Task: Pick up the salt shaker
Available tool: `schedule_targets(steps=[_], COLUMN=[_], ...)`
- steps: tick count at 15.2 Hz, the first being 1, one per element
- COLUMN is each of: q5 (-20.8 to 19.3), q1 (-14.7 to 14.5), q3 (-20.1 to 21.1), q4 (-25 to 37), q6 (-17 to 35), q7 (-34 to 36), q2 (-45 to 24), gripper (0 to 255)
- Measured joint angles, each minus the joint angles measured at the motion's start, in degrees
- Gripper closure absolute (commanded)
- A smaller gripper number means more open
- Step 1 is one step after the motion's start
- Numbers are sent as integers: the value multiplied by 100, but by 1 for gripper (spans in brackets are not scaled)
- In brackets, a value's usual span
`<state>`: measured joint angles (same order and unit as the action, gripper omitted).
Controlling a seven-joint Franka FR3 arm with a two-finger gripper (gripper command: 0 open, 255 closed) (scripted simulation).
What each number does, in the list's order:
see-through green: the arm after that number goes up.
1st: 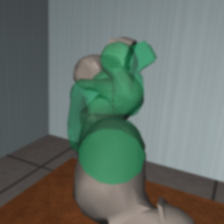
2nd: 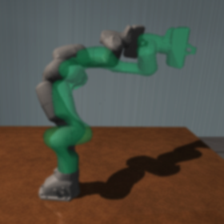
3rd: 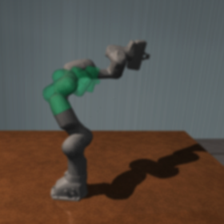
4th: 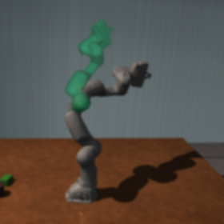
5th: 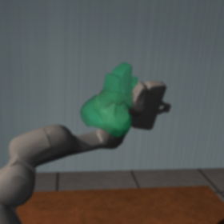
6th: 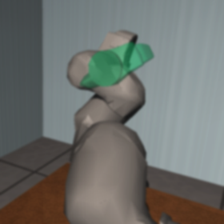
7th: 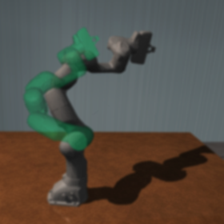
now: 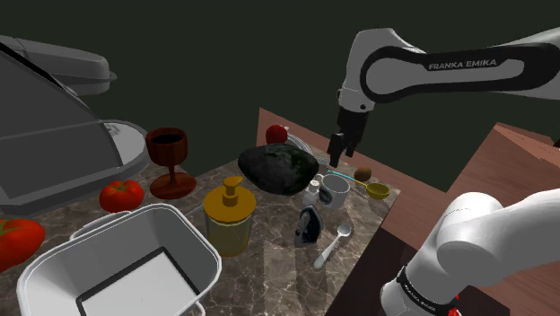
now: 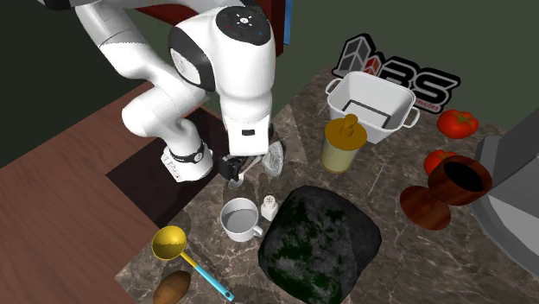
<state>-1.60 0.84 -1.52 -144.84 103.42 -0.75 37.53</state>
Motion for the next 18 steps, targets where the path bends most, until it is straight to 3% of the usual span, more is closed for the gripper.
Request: schedule_targets(steps=[10,18], q5=[570,737], q1=[-201,-256], q3=[-429,-465], q4=[4,-184], q6=[1833,2586], q7=[-724,-893], q2=[-2011,-2596], gripper=[0,0])
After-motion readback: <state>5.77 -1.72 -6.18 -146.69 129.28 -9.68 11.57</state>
